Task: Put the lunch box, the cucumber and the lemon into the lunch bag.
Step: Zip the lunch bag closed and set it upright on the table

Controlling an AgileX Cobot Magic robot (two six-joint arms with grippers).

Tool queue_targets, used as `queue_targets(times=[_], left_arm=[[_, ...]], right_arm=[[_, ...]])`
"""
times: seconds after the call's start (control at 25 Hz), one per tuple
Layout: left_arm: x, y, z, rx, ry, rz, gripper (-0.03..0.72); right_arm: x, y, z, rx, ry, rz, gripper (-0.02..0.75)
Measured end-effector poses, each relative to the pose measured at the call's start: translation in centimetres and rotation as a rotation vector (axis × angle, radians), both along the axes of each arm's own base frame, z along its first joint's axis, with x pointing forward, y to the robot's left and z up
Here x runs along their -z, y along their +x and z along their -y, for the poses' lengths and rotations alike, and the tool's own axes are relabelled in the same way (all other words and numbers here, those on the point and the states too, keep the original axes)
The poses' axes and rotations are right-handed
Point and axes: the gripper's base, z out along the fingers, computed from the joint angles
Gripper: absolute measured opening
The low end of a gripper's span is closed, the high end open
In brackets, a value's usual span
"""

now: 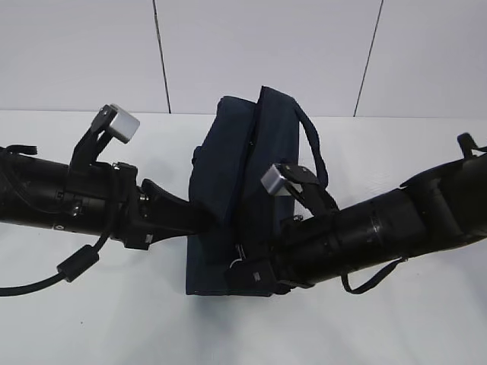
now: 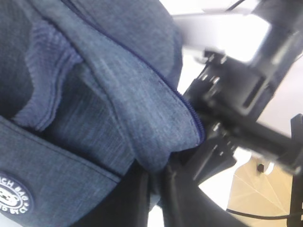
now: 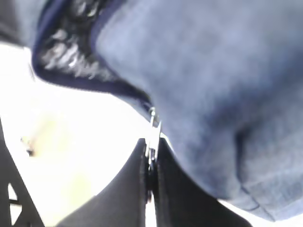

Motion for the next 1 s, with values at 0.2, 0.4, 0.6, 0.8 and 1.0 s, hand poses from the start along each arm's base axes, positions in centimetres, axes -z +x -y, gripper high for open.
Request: queue_targets(times=[0.2, 0.4, 0.6, 0.8, 1.0], left_arm=[[0.0, 0.1, 0.0, -0.011, 0.0, -0.001, 0.012], [0.0, 0.3, -0.1, -0.033, 0.002, -0.003, 0.012], [0.1, 0.3, -0.1, -0.04, 0.01, -0.001, 0.012], [0.0, 0.4, -0.1, -0.046, 0.005, -0.003, 0.012], [0.1, 0.3, -0.1, -0.044, 0.007, -0.001, 0.012]], right_arm=[[-1.5, 0.1, 0.4, 0.008, -0.034, 0.077, 0.02], [-1.6, -0.3, 0.5, -0.018, -0.061, 0.068, 0.02], [-2.0, -0.8, 0.7, -0.068, -0.078, 0.065, 0.02], [-2.9, -1.1, 0.8, -0.09, -0.079, 0.084, 0.02], [-2.8, -1.5, 0.9, -0.134, -0.097, 0.064, 0.02]])
